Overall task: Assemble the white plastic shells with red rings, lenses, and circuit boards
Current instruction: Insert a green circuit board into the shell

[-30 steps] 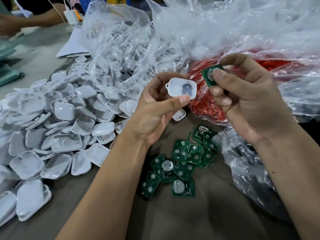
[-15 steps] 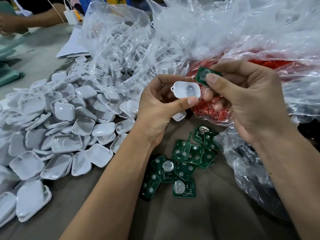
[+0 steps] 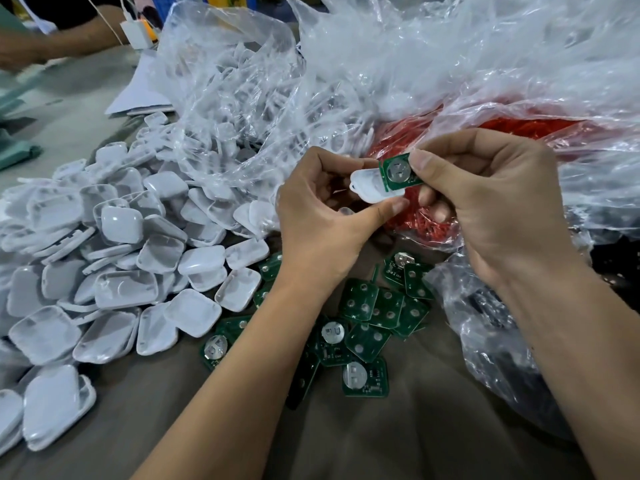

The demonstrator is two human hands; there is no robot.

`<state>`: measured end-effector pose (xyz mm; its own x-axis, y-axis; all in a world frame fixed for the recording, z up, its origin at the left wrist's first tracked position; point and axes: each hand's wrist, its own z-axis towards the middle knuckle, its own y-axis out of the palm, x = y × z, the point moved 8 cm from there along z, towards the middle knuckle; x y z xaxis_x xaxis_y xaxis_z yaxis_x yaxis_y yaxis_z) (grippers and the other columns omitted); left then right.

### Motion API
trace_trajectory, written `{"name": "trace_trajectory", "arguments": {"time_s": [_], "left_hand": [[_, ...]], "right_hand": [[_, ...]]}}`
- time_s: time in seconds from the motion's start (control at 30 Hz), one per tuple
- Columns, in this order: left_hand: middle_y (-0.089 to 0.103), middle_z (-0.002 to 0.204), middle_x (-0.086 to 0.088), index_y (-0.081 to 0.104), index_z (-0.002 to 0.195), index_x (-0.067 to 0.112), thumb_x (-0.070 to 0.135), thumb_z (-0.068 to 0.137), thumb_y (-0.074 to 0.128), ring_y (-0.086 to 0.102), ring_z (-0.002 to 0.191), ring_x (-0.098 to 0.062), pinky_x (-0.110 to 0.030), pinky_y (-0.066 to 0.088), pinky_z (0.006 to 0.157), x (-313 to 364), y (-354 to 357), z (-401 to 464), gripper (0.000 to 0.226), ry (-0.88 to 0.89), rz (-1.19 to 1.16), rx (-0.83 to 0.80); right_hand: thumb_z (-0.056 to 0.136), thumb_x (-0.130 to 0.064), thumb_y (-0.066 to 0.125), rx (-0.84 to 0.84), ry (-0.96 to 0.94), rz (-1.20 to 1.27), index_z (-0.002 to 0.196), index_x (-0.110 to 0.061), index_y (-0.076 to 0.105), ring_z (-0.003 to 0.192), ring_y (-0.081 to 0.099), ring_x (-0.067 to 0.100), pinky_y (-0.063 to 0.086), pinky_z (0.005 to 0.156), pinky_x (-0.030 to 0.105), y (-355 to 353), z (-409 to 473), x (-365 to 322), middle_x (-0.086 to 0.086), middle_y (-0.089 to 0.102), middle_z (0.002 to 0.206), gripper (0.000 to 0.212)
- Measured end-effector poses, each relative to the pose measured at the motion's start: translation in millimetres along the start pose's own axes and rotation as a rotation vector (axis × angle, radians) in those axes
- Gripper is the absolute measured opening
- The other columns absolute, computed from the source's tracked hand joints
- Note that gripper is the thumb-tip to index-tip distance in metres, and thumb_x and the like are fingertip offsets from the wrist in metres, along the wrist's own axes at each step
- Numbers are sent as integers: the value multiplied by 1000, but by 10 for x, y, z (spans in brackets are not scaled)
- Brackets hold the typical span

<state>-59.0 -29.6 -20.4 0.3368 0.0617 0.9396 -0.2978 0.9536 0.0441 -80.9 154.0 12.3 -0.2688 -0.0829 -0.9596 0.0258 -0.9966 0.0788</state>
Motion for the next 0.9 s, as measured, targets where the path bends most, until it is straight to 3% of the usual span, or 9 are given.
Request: {"name": "trace_trajectory", "arguments": {"time_s": [0.3,0.6,0.77,0.9], "left_hand": [[77,103,-4,61,98,1,10,63,99,76,97,-21,-51,61,84,71,63,-54,53,64,14,-9],[78,102,-1,63,99,8,13,61,100,76,94,-17,-46,62,84,68,58,-54,53,70,58,-26],[78,104,0,63,107,13,9,63,97,74,102,-19,-47,59,92,-21,70,-32,55,-35,70,-206],[78,107,3,63,115,12,13,65,97,72,106,-15,-34,56,95,-15,-9,-71,60,-66,139,-321]], "right_hand": [[88,-10,82,27,-36,-99,84,-13,79,44,54,13,41,43,18,28,-32,16,-1,70,58,5],[89,-7,80,64,-30,-63,84,-10,77,46,55,14,41,43,18,-17,-33,-9,2,67,58,7],[94,-10,75,103,17,15,87,-13,76,56,55,17,40,44,24,-95,-9,0,1,65,63,7],[95,-10,74,92,36,20,90,-13,76,59,56,18,41,44,26,-102,-7,18,1,66,67,6]]}}
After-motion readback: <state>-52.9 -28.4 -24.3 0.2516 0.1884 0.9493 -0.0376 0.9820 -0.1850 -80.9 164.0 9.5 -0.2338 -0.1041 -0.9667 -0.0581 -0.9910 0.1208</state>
